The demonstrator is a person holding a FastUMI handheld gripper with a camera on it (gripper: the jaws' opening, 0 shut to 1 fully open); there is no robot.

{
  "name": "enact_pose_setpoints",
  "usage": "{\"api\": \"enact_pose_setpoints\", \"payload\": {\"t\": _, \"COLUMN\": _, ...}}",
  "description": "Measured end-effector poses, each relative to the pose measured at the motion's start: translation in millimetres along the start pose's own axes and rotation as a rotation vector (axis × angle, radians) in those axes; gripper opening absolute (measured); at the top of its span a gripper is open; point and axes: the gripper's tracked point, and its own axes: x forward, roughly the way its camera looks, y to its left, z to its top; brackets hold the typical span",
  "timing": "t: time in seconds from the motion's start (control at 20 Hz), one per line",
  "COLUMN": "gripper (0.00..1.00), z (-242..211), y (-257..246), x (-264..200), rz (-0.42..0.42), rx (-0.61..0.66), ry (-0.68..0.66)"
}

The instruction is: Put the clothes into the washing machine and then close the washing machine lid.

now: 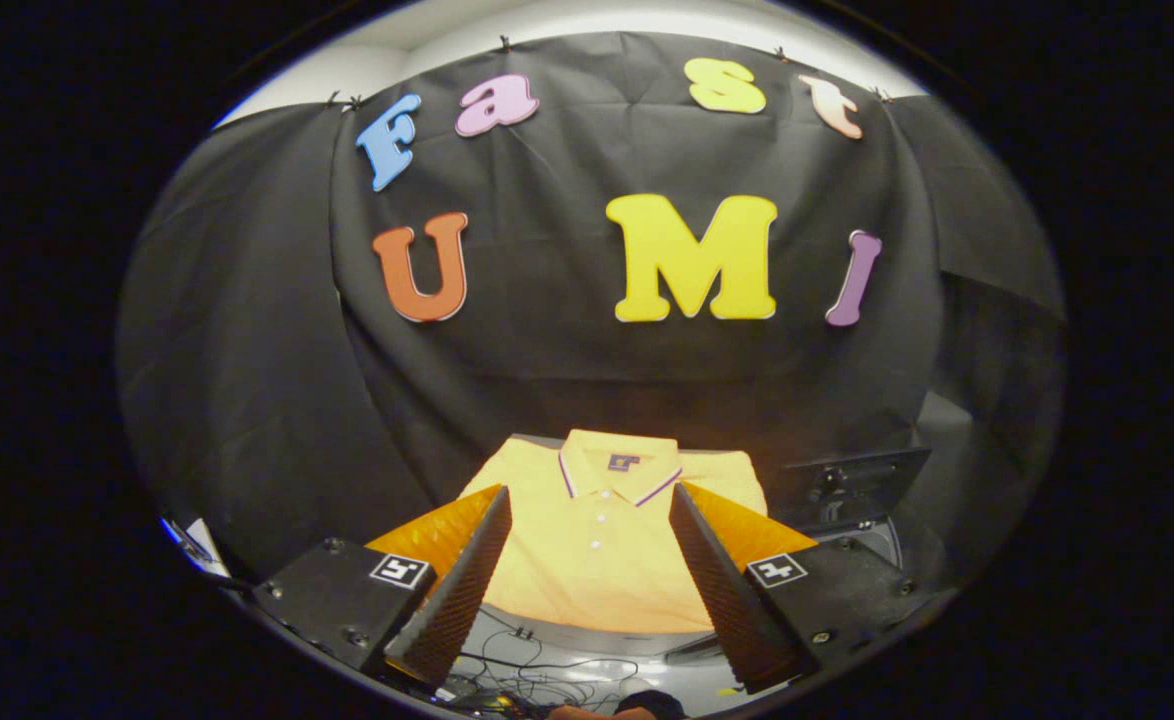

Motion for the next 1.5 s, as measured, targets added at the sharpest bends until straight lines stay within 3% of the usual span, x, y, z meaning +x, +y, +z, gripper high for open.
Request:
{"api": "enact_pose_setpoints", "payload": {"t": 0.4, "gripper": 1.00, "z": -26.9, "y": -9.1, "x": 93.7, "rz": 0.048, "rx": -0.003, "ry": 0.256}}
{"api": "enact_pose_setpoints", "payload": {"t": 0.65, "gripper": 1.00, "z": -46.2, "y": -5.0, "x": 122.7, "rz": 0.060, "rx": 0.024, "ry": 0.432}}
{"api": "enact_pose_setpoints", "payload": {"t": 1.15, "gripper": 0.99, "z": -93.1, "y": -7.8, "x": 155.2, "rz": -0.001, "rx": 0.084, "ry": 0.732}}
{"api": "enact_pose_setpoints", "payload": {"t": 1.5, "gripper": 0.99, "z": -102.7, "y": -10.8, "x": 165.0, "rz": -0.110, "rx": -0.018, "ry": 0.772}}
